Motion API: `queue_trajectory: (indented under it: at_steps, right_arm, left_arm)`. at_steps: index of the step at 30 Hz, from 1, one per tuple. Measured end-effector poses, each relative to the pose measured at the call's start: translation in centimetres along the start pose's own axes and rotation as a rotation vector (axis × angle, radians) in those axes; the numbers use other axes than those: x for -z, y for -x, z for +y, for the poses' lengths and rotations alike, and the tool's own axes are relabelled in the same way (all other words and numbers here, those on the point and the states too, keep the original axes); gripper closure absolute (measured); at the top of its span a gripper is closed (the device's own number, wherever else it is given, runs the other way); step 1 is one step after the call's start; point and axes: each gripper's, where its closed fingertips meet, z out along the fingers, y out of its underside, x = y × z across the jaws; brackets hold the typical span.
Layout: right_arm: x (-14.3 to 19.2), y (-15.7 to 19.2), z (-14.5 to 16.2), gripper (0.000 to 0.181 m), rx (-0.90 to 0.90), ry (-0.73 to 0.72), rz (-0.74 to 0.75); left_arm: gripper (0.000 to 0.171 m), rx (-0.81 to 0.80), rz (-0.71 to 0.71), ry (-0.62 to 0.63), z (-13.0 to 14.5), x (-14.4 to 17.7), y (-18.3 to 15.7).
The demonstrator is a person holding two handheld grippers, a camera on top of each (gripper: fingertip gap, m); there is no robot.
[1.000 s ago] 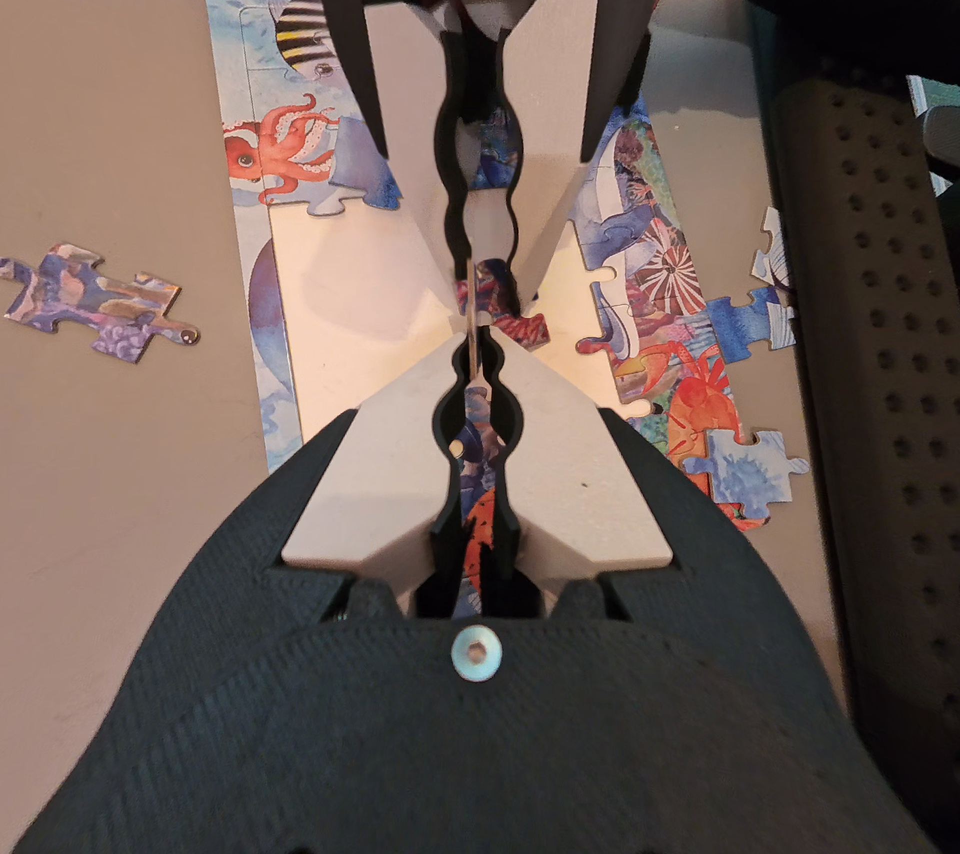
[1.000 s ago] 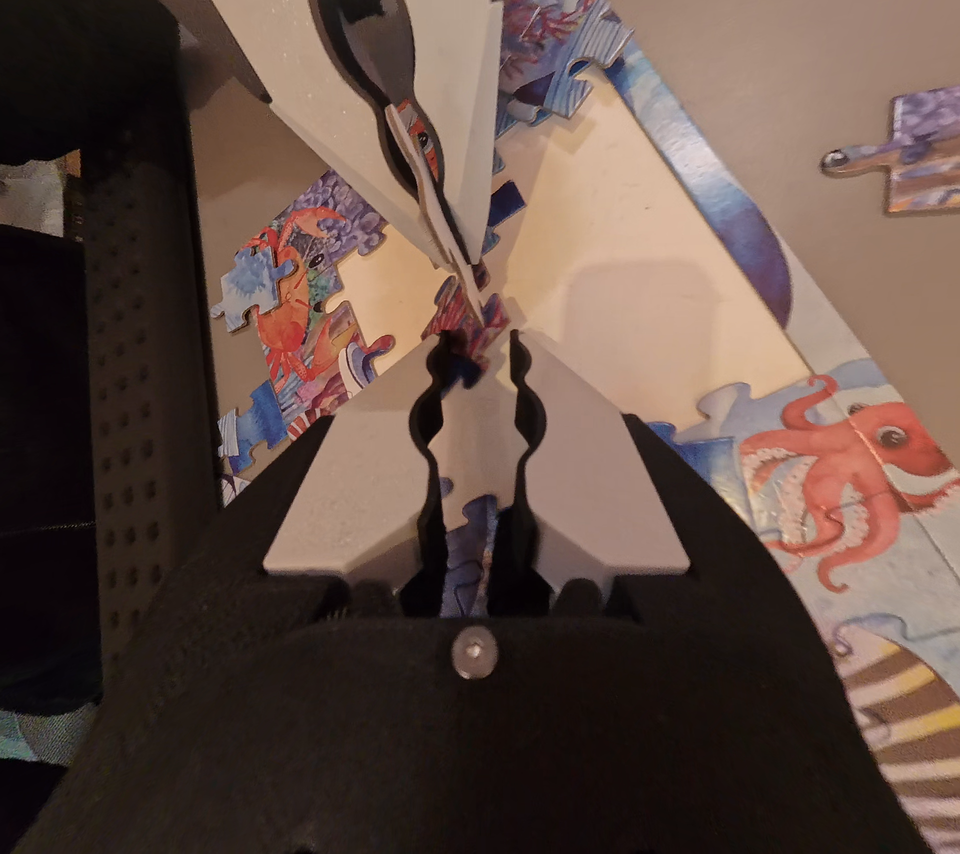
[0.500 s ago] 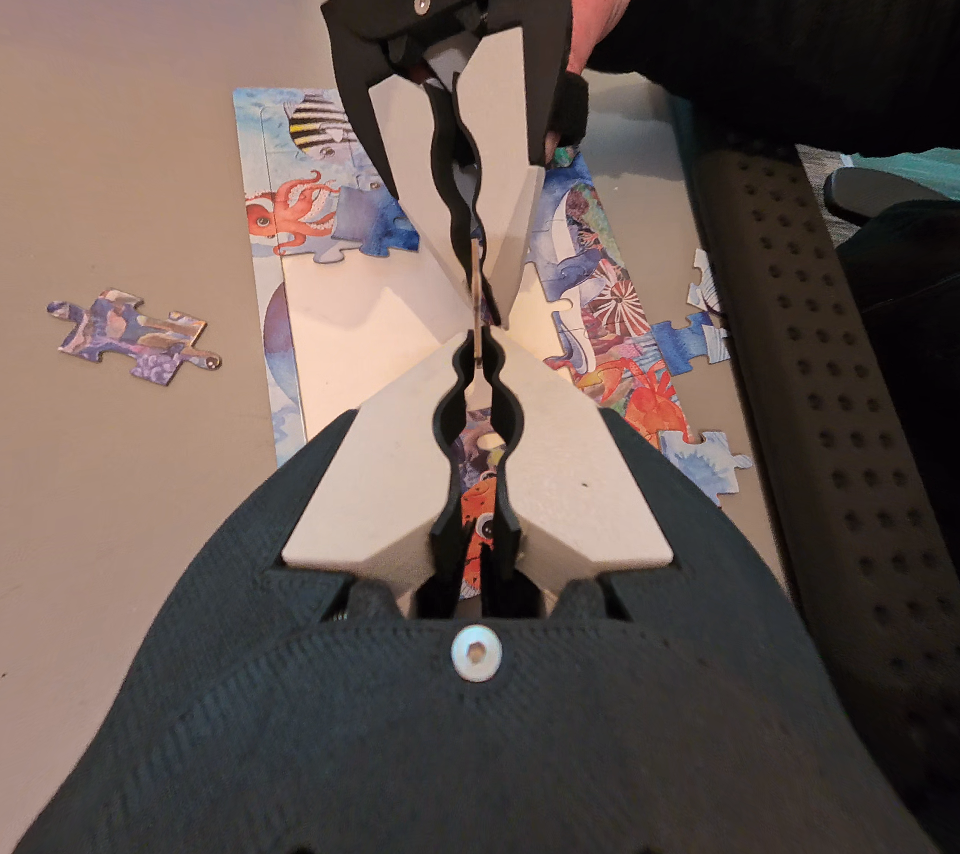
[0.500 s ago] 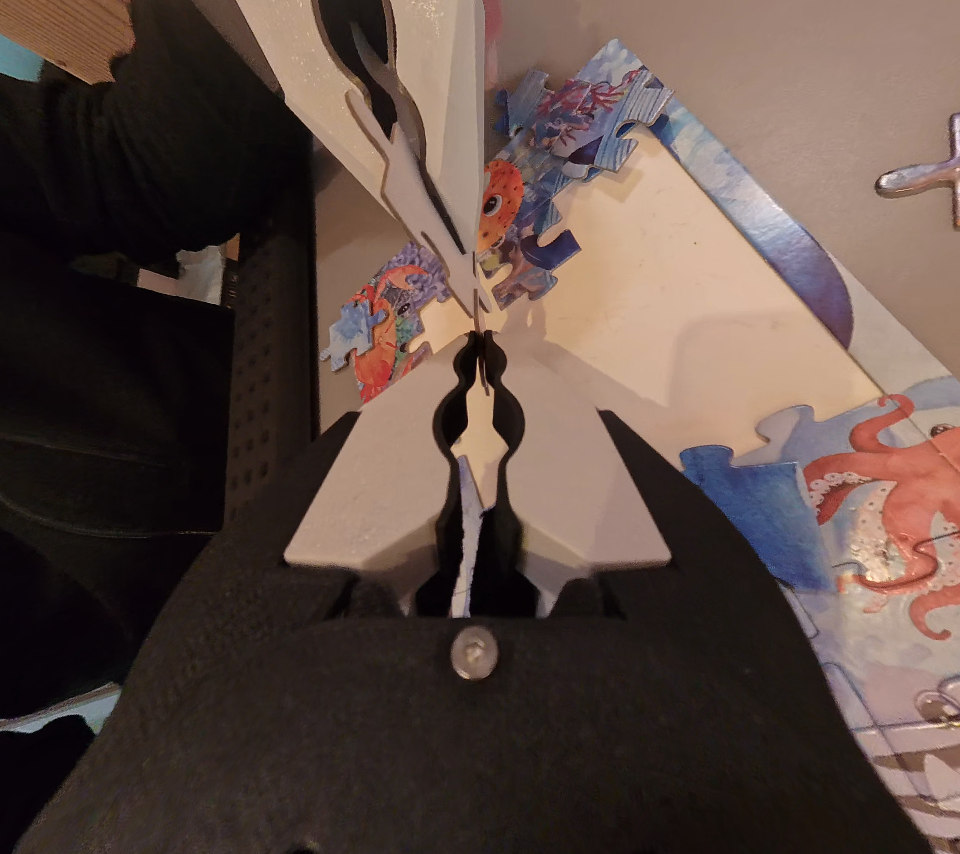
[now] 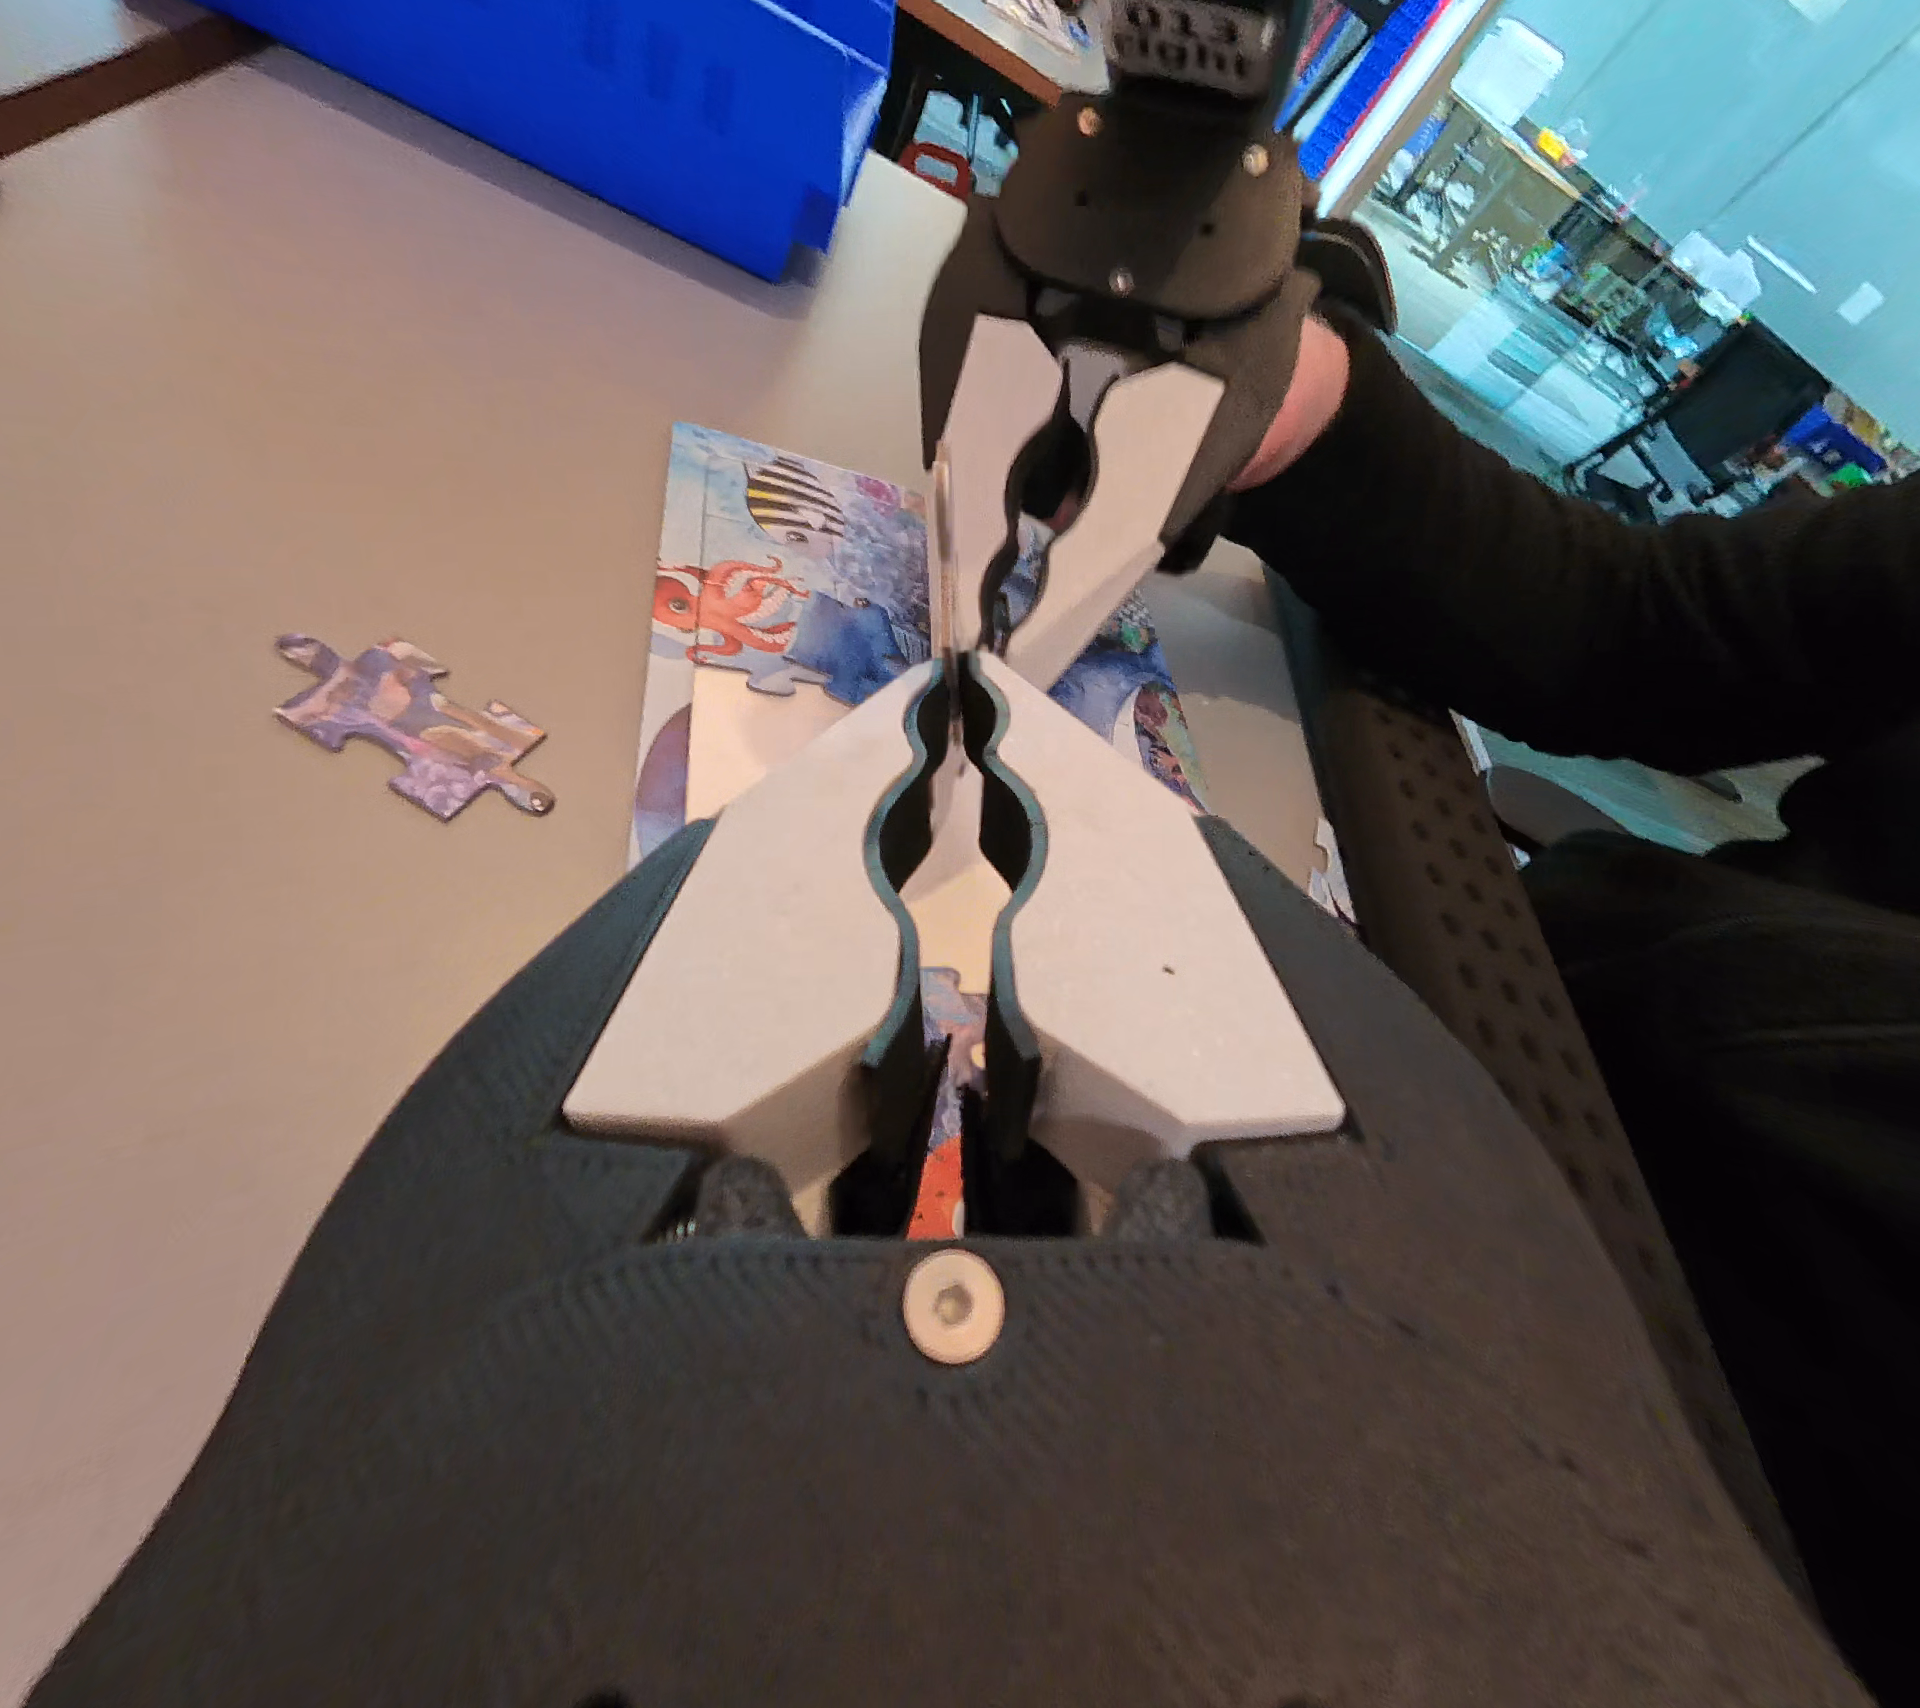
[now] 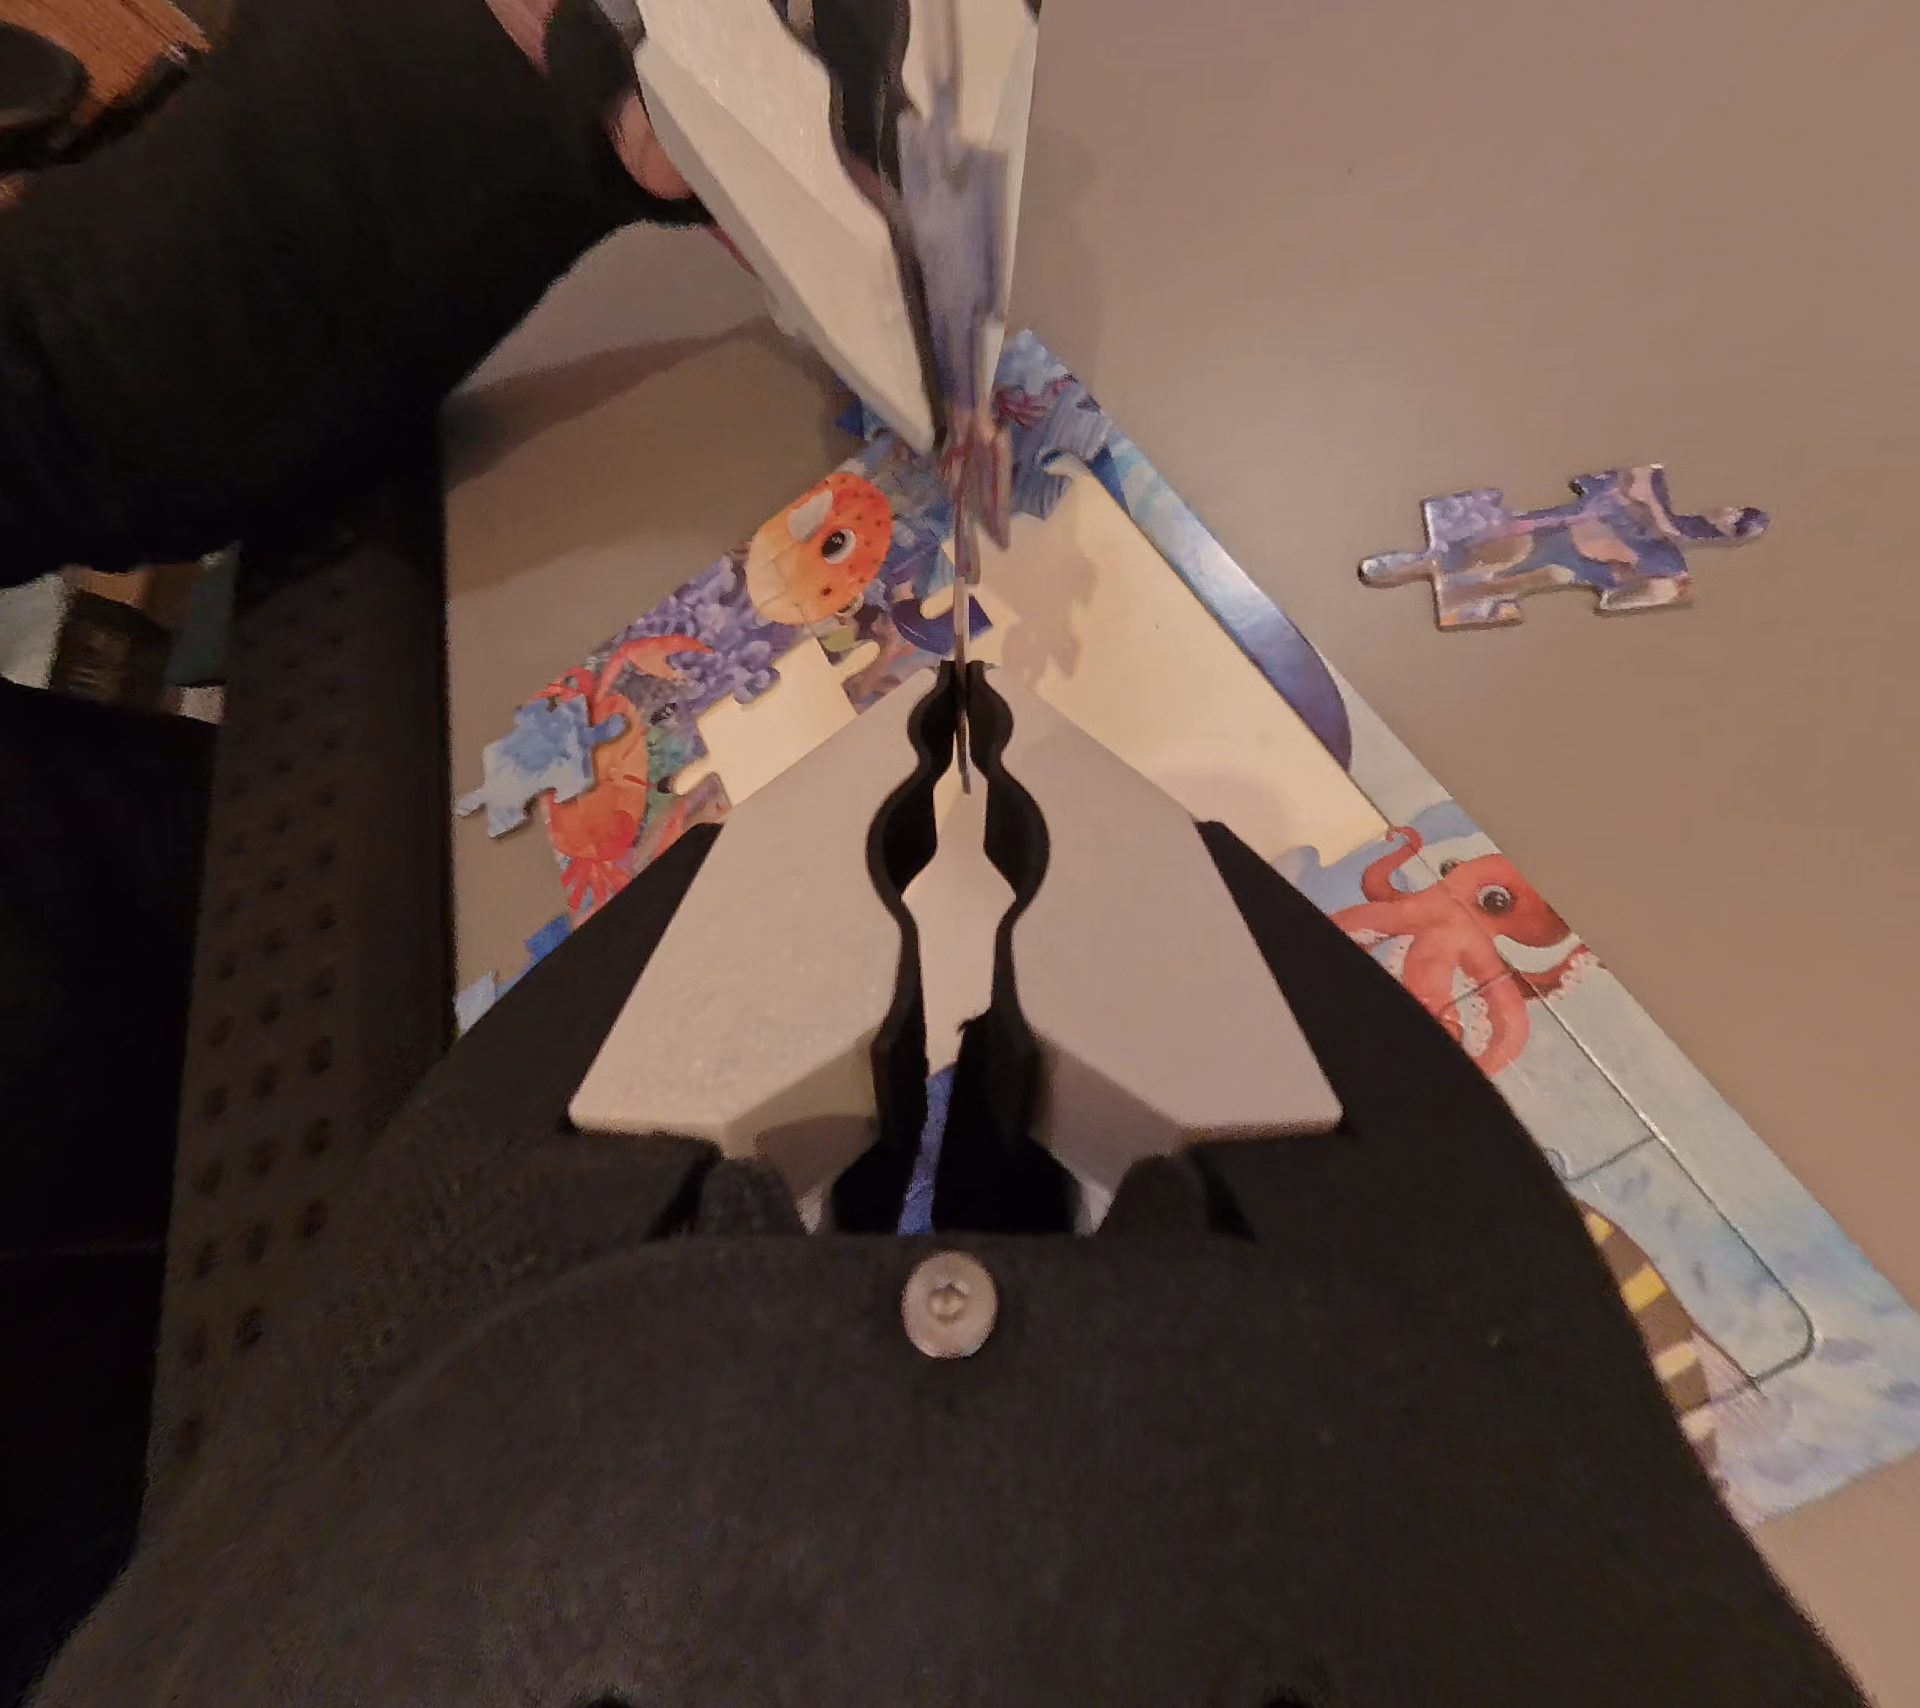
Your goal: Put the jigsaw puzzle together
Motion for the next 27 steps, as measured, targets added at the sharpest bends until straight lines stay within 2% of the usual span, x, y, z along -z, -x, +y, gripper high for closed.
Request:
queue_trajectory:
  at_steps: [2, 4, 7, 13, 23, 27]
  right_arm:
    - [-0.3, 0.3, 0.3, 0.181, 0.016, 0.021, -0.005]
    - [-0.2, 0.9, 0.1, 0.181, -0.006, 0.01, -0.043]
    - [-0.2, 2.3, 0.3, 0.181, -0.034, 0.027, -0.108]
    - [-2.0, 5.3, 3.8, 0.181, -0.119, 0.169, -0.224]
    - [-2.7, 6.2, 4.5, 0.181, -0.215, 0.168, -0.315]
    - [-3.0, 5.3, 5.1, 0.181, -0.23, 0.194, -0.274]
  left_arm:
    - [0.171, 0.006, -0.021, -0.037, -0.7, 0.5, 0.3]
    - [0.171, -0.015, -0.107, -0.008, -0.3, 0.8, 1.6]
    - [0.171, -0.001, -0.1, -0.047, -0.9, 1.2, 1.7]
    - [0.171, -0.007, -0.122, -0.04, -0.9, 1.4, 2.0]
    - [0.171, -0.012, -0.119, -0.021, -0.7, 1.1, 1.9]
    - [0.171, -0.009, -0.119, -0.014, -0.5, 1.0, 2.1]
